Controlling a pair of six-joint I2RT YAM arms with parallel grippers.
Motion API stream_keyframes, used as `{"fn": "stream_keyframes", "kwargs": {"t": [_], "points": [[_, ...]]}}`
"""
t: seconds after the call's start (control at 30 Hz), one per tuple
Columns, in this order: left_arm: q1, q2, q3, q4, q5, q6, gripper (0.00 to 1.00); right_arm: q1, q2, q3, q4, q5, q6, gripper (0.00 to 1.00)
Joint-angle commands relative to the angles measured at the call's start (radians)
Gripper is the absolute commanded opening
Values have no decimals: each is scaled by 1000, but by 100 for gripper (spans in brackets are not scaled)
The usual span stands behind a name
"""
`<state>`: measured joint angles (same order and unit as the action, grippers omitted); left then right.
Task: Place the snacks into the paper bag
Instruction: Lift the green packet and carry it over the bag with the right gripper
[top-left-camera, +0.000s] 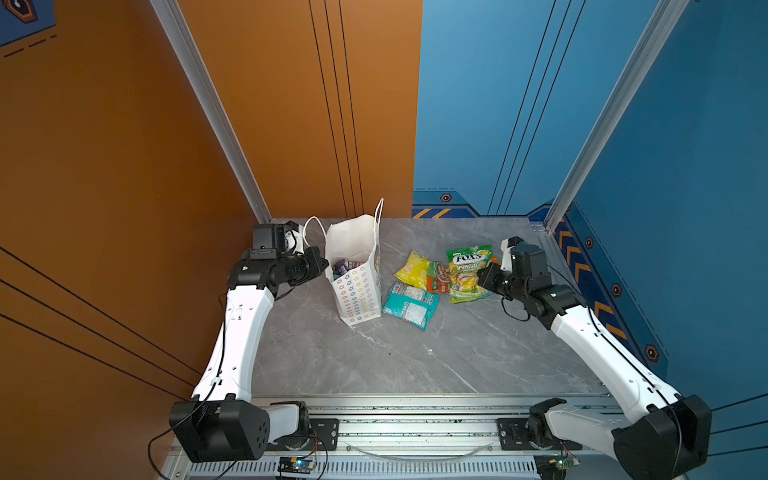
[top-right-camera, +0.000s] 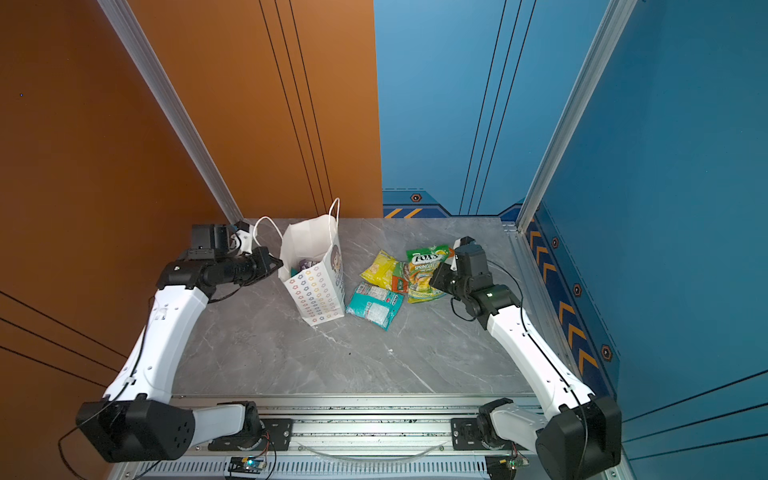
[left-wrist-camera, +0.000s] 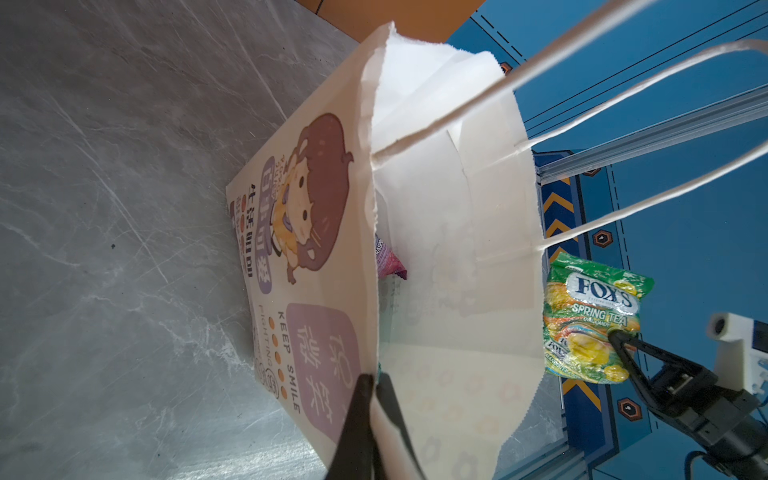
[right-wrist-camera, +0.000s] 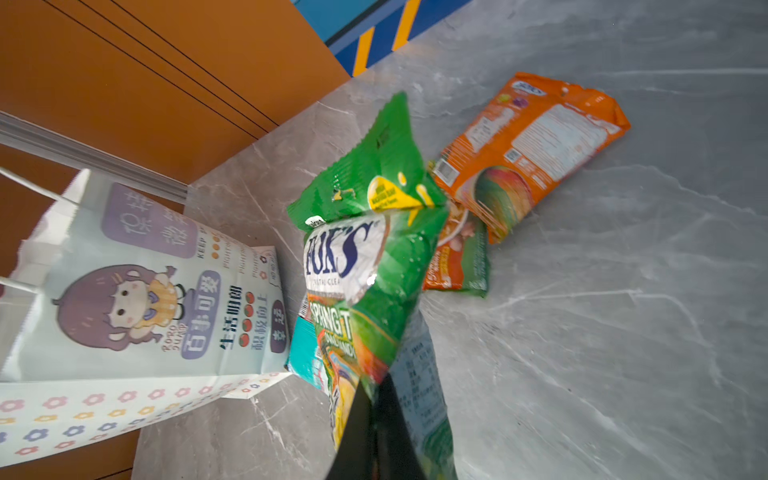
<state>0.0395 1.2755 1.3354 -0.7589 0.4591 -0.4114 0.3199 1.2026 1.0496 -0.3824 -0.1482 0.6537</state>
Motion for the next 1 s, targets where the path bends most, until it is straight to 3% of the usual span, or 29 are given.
{"fn": "stream_keyframes", "kwargs": {"t": [0.0,0.6,0.97], "points": [[5,-15,0,-11,42,5,0,49,44,121,94,28,12,0],[-1,1,18,-12,41,3,0,233,330,648,200,18,-32,0],[-6,13,27,-12,39,-3,0,346,491,920,168,43,-87,0]]}}
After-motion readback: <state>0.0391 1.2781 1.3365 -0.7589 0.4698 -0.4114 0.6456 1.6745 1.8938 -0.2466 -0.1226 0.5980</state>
